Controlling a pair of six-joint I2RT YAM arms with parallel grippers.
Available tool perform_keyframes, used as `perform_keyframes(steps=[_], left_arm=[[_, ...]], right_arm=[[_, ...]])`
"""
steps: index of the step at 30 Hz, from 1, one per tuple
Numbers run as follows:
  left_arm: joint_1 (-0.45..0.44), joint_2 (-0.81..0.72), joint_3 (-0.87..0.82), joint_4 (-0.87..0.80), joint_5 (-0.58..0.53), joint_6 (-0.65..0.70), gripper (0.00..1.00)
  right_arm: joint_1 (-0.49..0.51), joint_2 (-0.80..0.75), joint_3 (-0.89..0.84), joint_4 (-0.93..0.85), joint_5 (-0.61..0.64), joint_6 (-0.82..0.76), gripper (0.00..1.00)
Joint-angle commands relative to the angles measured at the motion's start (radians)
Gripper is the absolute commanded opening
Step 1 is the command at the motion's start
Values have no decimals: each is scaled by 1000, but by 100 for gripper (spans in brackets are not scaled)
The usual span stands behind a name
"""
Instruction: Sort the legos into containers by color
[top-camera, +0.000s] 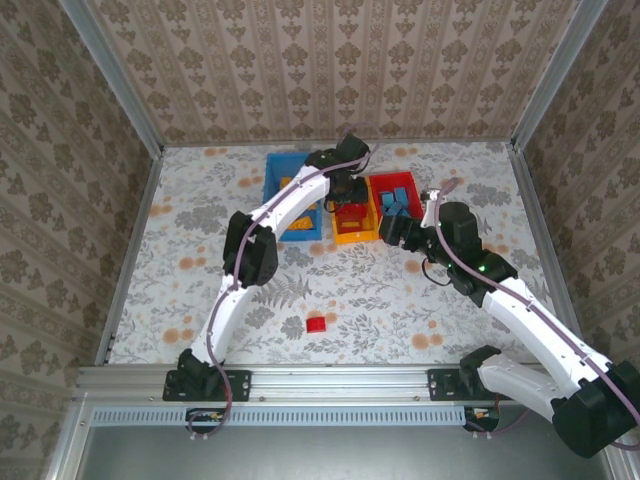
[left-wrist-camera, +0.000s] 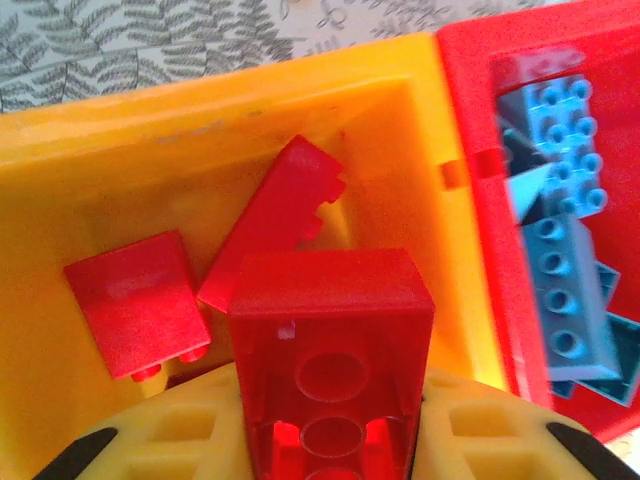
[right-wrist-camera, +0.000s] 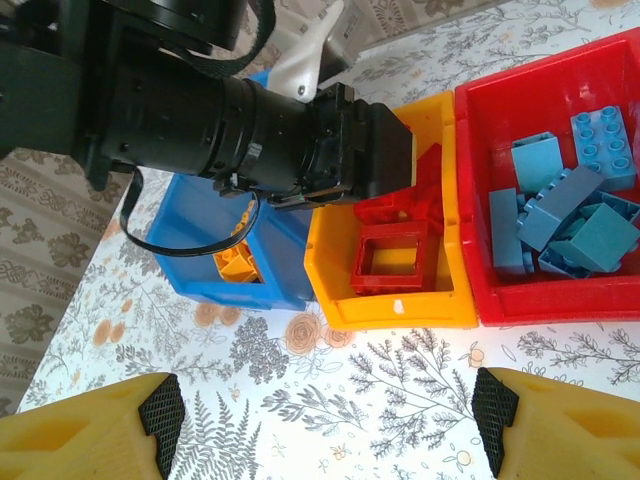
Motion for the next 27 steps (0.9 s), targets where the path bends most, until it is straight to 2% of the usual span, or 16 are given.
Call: perform_keyframes(steps=[1, 5, 8, 12, 16, 19, 24, 27], left_arm=[[15, 18, 34, -18, 48, 12, 38], [19, 10, 42, -25, 72, 18, 50], [23, -14, 40, -36, 77, 16, 54], [21, -77, 36, -31, 81, 11, 54], [16, -208, -37, 11, 74, -9, 53], [20, -367, -190, 48, 28, -30, 52], [59, -706, -623, 140, 11, -72, 52], [86, -938, -884, 149, 7, -80, 52]], right_arm=[[-9, -7, -8, -40, -25, -21, 79], [-2, 4, 4, -97, -45, -94, 79], [2, 0, 5, -134, -48, -150, 80], [28, 1, 11, -175, -52, -230, 80], [128, 16, 6, -203, -34, -376, 80], [244, 35, -14, -211, -28, -499, 80], [389, 101, -39, -213, -110, -652, 81], [477, 180, -30, -231, -108, -744, 82]])
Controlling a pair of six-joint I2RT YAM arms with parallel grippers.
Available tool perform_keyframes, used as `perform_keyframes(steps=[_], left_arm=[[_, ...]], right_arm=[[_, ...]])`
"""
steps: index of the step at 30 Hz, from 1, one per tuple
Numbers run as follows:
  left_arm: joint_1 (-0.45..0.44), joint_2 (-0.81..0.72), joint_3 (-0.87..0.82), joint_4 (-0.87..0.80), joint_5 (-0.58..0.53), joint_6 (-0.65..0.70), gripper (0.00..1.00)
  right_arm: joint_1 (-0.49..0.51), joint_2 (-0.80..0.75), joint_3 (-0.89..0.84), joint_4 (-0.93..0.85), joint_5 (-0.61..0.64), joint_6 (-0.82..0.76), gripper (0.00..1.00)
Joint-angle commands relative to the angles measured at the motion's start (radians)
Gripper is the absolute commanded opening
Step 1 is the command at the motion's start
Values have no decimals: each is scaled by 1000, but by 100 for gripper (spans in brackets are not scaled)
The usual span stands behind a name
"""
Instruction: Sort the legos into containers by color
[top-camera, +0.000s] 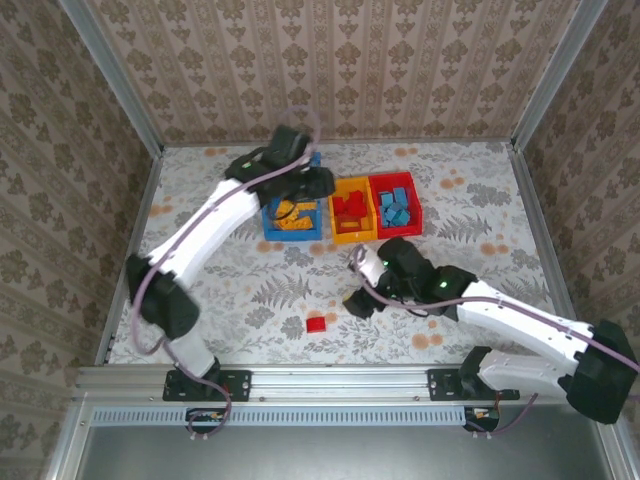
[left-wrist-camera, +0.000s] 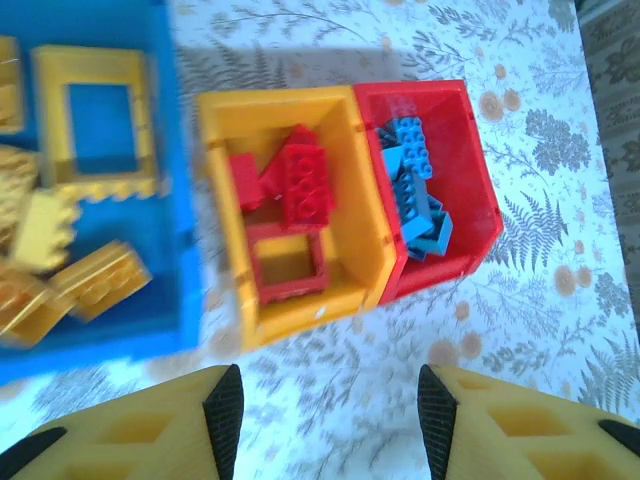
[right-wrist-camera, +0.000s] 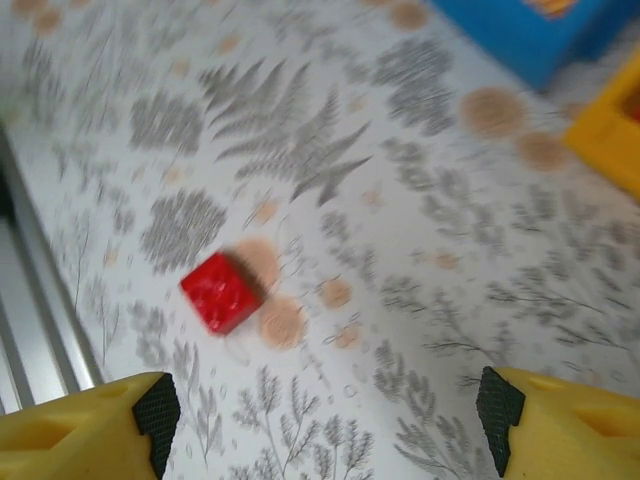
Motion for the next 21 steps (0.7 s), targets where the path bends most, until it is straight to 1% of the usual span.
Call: perform_keyframes(steps=[1, 2, 5, 6, 8, 10, 11, 14, 21], left_arm=[[30, -185, -241, 1, -23, -31, 52], [36, -271, -337, -2, -22, -28, 52], [52, -506, -514, -36, -21, -17, 54], [59, -568, -559, -57, -16, -18, 56], [81, -694, -636, -112, -3, -32, 57], [90, -781, -683, -150, 1, -49, 58], [92, -822, -705, -166, -1, -59, 58], [97, -893, -744, -192, -20, -85, 58], [101, -976, -761, -220, -48, -99, 58]], right_arm=[[83, 73, -7, -40, -37, -182, 82], [107, 98, -8, -31, -35, -213, 82], [156, 175, -6, 10, 3, -279, 84], [165, 197, -6, 25, 17, -298, 84], [181, 235, -10, 59, 7, -373, 86], [192, 263, -9, 105, 28, -400, 87], [192, 305, -2, 124, 32, -403, 87], [195, 375, 15, 159, 32, -413, 87], [195, 517, 82, 199, 22, -386, 85]])
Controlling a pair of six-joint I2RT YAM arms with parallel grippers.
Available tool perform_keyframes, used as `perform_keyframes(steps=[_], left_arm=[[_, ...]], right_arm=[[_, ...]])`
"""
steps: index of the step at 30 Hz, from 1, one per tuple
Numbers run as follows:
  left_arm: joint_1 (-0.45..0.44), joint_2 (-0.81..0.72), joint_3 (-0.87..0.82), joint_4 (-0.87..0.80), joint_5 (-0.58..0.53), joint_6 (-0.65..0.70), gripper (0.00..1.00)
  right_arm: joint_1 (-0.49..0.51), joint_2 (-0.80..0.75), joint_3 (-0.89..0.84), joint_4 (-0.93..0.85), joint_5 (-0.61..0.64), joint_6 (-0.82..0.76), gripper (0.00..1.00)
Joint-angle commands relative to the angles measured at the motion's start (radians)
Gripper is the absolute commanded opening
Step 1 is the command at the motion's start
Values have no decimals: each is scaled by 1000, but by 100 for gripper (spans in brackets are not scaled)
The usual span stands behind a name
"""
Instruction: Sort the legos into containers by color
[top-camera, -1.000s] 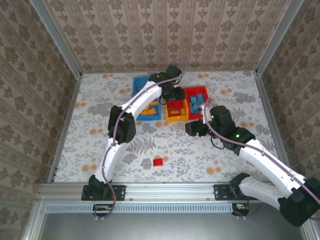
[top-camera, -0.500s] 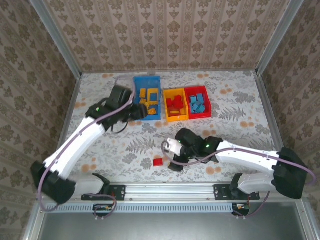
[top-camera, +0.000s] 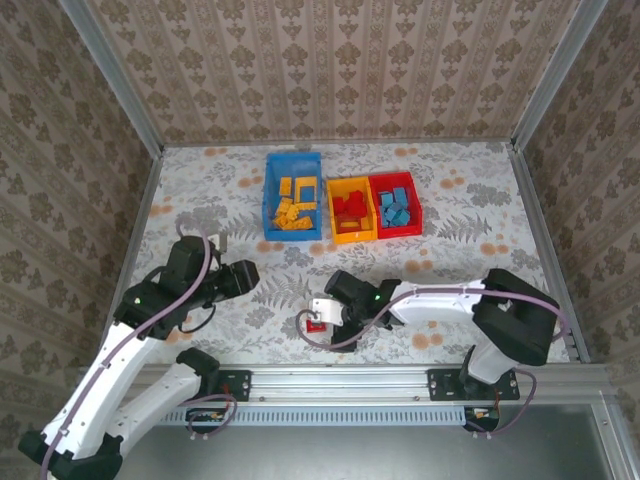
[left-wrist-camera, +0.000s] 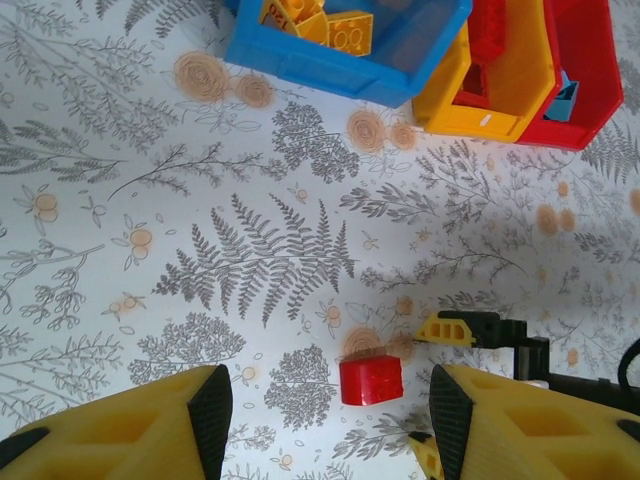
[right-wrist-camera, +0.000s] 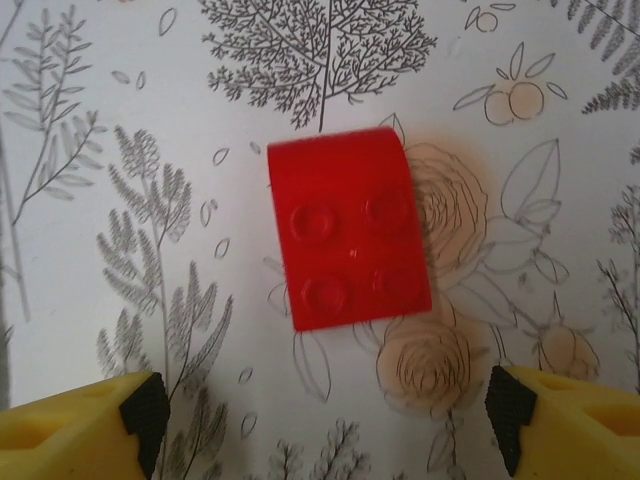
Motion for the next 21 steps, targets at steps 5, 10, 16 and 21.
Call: perform_keyframes(steps=[5, 10, 16, 21], left_arm=[[8, -73, -13, -49, -22, -21, 58], [10, -112, -23, -65, -8, -26, 58], [10, -115, -29, -57, 2, -32, 58], [11, -114, -49, 5, 60, -29, 61]], right_arm=[[8, 93, 77, 71, 24, 15, 84], [12, 134, 111, 75, 3, 26, 81], [27, 172, 140, 58, -26, 42, 61], [34, 171, 135, 56, -19, 60, 42]])
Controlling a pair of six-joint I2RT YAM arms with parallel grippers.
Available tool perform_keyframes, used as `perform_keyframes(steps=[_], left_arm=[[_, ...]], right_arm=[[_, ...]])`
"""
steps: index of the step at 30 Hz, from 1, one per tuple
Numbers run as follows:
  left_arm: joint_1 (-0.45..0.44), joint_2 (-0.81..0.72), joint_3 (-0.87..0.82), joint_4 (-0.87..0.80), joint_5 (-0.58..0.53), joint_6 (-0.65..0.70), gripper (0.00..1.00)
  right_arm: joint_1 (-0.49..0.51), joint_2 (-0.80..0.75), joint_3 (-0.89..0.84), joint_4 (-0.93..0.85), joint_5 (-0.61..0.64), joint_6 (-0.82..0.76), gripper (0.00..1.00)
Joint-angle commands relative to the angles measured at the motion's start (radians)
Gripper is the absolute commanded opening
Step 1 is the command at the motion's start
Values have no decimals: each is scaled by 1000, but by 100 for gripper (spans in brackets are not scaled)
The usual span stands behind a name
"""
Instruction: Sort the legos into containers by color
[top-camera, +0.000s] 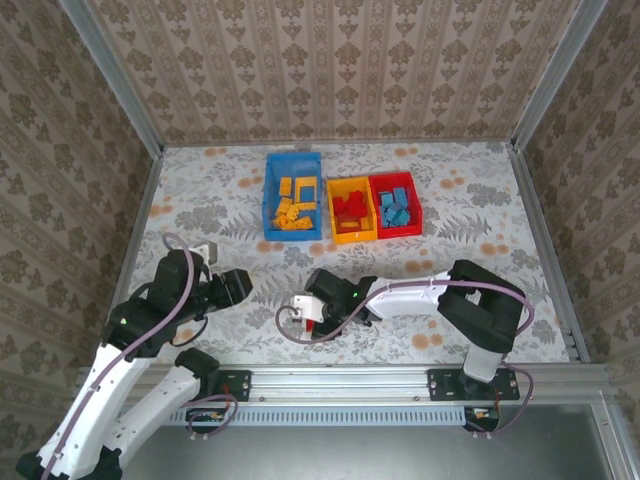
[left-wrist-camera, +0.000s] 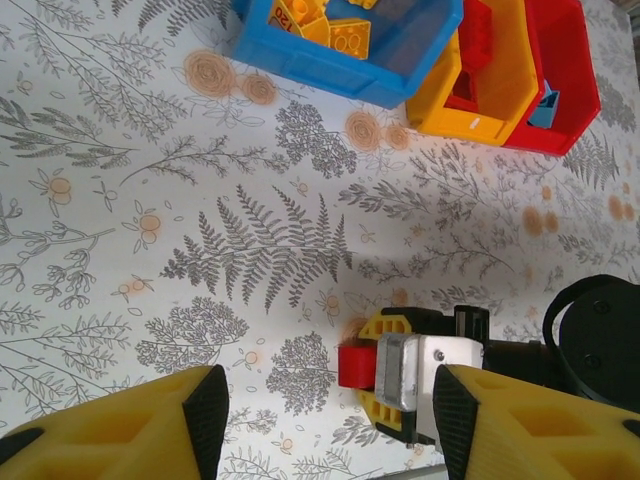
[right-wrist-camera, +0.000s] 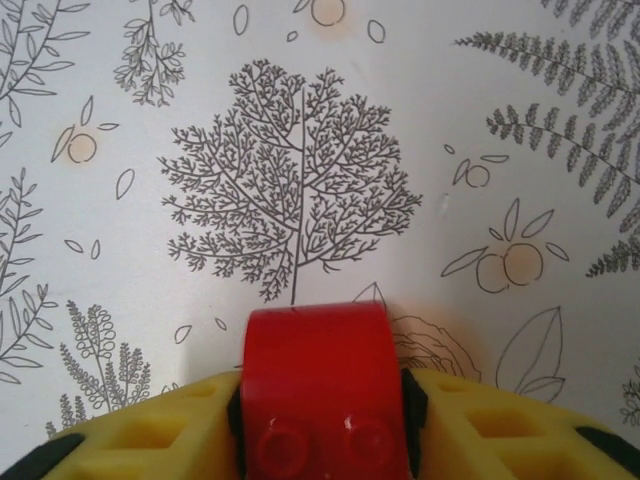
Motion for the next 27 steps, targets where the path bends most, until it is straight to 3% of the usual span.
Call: perform_keyframes(steps=[1, 7, 16, 27], left_arm=[[10, -6, -24, 55, 60, -10, 62], [13, 24, -26, 145, 127, 4, 65], [13, 257, 119, 318, 124, 37, 68], [-47, 699, 443, 473, 103, 143, 69]], right_arm=[[5, 10, 8, -5, -4, 21, 38], [-34, -86, -16, 19, 22, 114, 30], [-301, -303, -25, 50, 39, 371, 30], [-524, -18, 423, -184, 113, 642, 28]])
